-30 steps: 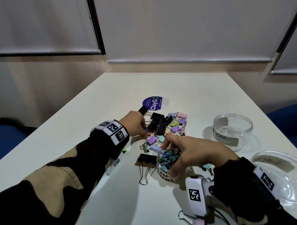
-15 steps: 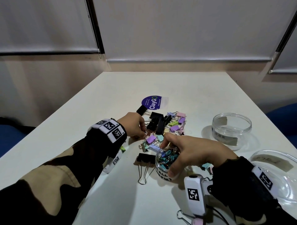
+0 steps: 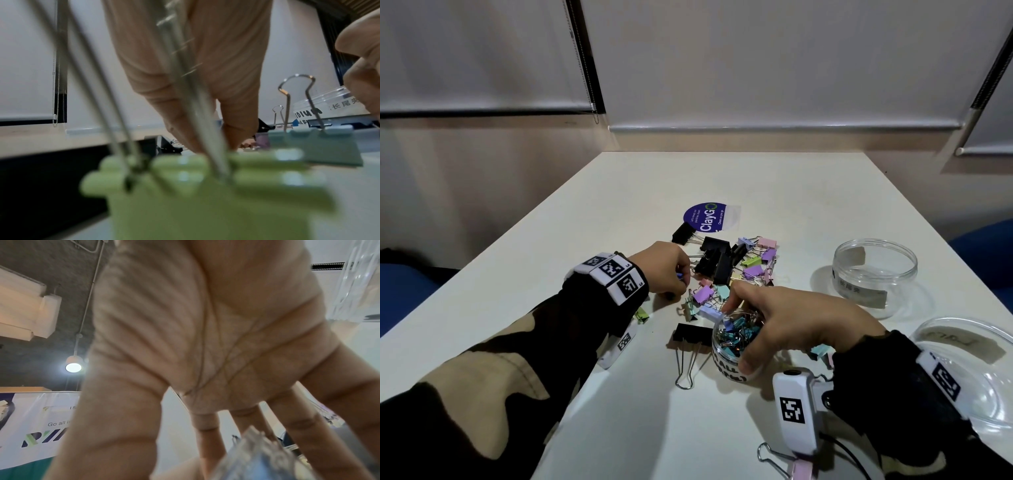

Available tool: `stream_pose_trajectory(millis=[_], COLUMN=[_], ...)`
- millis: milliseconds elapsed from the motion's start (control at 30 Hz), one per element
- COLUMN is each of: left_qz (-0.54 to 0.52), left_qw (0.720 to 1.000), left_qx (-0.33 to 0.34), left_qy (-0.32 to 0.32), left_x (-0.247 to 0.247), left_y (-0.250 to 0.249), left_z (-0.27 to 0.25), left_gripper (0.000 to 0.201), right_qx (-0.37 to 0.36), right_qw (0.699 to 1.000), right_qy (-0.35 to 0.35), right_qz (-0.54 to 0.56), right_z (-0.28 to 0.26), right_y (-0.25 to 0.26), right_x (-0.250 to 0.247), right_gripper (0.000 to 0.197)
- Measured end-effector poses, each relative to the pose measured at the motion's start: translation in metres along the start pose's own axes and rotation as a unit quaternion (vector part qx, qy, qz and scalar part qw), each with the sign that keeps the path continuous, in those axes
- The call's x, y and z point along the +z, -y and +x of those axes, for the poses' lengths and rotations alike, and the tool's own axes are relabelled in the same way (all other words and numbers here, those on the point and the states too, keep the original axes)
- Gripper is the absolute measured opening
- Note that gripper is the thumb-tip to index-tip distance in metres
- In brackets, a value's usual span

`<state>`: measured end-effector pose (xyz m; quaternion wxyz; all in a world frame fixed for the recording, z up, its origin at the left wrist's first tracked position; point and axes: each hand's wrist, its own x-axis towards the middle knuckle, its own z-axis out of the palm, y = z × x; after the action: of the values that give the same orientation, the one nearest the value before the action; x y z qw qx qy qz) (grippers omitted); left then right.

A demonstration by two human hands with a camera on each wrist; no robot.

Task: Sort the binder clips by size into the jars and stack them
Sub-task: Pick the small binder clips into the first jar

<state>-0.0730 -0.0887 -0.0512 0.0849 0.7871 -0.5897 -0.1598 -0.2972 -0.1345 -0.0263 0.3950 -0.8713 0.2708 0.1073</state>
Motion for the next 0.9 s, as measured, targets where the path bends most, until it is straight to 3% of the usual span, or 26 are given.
stream_pose_trajectory(millis=[200,333,500,633,767,900], left_qz=[-0.104,-0.259,-0.306,-0.278,-0.270,-0.148], left_qw=[0.994,0.966,0.940,0.940,0.948,0.987], left_qx=[-0.018,-0.009,0.072,0.079,0.070,0.046], left_qy=[0.010,0.013,0.129,0.180,0.153,0.037], left_x=[-0.002,-0.017,-0.029,-0.020,-0.024,-0.025], left_y=[0.002,-0.010,-0.050,-0.061,-0.054,-0.030], left_z=[-0.005,-0.020,-0.043,-0.049,-0.049,-0.037], left_gripper=[0.010,0.009,0.014,0.023,0.023,0.013], right_qx=[-0.003,-0.006,-0.010,-0.020,-0.001,0.019], right_qw=[1.000,1.000,1.000,0.999,0.999,0.999], right_qy=[0.000,-0.005,-0.018,-0.017,-0.025,-0.026], right_qz=[0.003,-0.004,-0.006,0.022,-0.021,-0.039], right_z=[0.000,0.000,-0.001,0.000,-0.001,-0.004], right_y=[-0.001,-0.001,0.000,-0.001,-0.001,0.002], right_x=[0.000,0.000,0.001,0.001,-0.001,-0.001], right_gripper=[0.064,0.065,0.071,0.072,0.070,0.068])
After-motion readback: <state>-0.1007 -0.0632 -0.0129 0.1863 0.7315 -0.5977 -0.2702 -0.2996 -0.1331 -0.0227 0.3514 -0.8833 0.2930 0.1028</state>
